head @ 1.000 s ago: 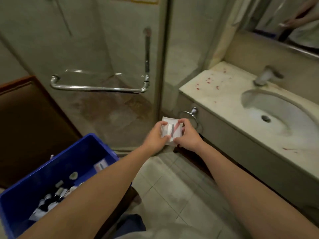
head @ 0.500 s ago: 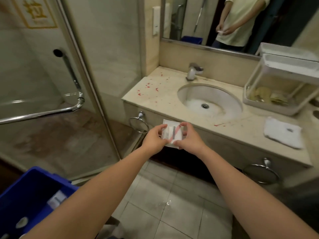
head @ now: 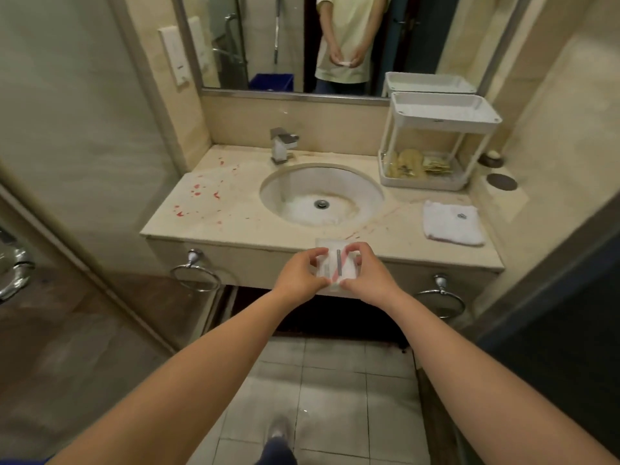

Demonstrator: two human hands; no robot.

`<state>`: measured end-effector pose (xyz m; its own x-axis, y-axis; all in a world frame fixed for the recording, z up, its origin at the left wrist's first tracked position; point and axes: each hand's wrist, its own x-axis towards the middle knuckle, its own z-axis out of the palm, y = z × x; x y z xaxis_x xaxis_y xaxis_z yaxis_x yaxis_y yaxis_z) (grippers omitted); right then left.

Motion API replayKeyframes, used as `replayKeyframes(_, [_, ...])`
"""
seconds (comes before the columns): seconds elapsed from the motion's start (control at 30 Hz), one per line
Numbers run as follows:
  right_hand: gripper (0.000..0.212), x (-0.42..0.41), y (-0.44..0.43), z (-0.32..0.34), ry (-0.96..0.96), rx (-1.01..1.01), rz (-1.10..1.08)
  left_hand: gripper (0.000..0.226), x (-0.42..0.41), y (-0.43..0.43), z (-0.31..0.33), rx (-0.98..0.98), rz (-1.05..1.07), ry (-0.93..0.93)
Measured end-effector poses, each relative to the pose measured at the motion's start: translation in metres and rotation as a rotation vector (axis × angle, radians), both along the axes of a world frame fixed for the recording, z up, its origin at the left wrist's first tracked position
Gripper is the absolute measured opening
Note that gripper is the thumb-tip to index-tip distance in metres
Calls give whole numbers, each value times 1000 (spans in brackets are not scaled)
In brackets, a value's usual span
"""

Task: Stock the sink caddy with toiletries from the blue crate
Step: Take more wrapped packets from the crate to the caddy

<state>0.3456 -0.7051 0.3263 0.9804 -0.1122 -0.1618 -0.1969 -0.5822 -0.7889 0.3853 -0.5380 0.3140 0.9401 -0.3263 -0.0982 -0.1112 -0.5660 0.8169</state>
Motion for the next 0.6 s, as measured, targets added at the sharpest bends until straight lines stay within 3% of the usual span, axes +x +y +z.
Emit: replayKeyframes(0.6, [65, 102, -103, 1, -20, -31, -381, 71, 165, -126, 9, 50, -447, -65])
